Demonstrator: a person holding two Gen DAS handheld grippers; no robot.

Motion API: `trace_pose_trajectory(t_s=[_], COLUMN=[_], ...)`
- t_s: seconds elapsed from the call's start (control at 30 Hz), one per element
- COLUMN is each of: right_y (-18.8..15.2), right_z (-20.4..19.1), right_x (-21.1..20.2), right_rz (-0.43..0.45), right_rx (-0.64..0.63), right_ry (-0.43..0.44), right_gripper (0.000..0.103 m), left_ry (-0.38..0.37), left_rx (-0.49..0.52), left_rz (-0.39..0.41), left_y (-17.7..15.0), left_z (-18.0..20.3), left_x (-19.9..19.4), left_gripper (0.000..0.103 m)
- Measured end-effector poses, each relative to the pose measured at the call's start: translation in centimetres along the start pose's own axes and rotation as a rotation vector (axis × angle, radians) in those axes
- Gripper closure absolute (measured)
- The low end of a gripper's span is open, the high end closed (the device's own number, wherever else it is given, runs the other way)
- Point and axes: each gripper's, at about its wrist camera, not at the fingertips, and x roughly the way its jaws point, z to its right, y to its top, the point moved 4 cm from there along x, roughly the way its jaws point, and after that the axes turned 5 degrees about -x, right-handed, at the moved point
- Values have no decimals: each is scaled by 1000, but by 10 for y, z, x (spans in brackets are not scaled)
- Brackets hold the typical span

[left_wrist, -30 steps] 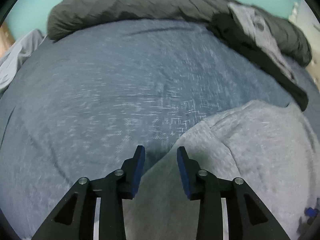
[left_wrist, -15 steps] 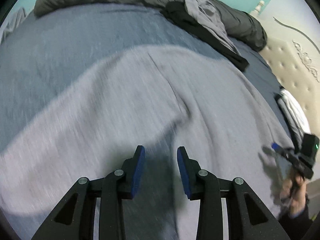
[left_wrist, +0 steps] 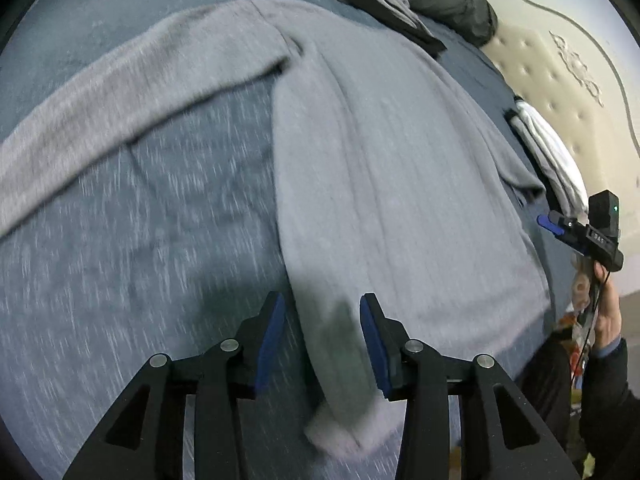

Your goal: Fold clothes

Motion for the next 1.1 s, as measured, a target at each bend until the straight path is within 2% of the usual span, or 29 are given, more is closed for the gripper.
trace_pose_trajectory(t_s=[0.2, 0.4, 0.67, 0.7, 0.73, 0.83, 0.9, 1.1], right_y=[-52, -97, -117, -119, -121, -123, -123, -116], right_z=[20, 30, 37, 38, 40, 36, 32, 21], right_x=[-36, -58, -44, -43, -41, -40, -40, -55], right_rz=[-111, -158, -213, -218, -224, -226, -223, -175], right_rx=[20, 60, 96, 99, 103, 84, 70, 49], right_ry=[-69, -109, -103, -102, -101, -82, -72, -57], right_gripper=[47, 47, 47, 50, 62, 84, 93, 96], left_ry=[-28, -26, -27, -26, -25, -21, -17, 12], left_rx=[-13, -13, -52, -54, -55, -57, -52, 6], left_rz=[-19, -13, 4, 5, 6, -6, -21, -78], left_y=[-33, -58, -74, -76, -77, -82, -85, -96], left_z=[6, 1, -13, -13, -13, -16, -17, -8], left_x=[-9, -25, -43, -44, -45, -40, -33, -8], left_gripper=[56, 54, 49, 49, 48, 46, 46, 46])
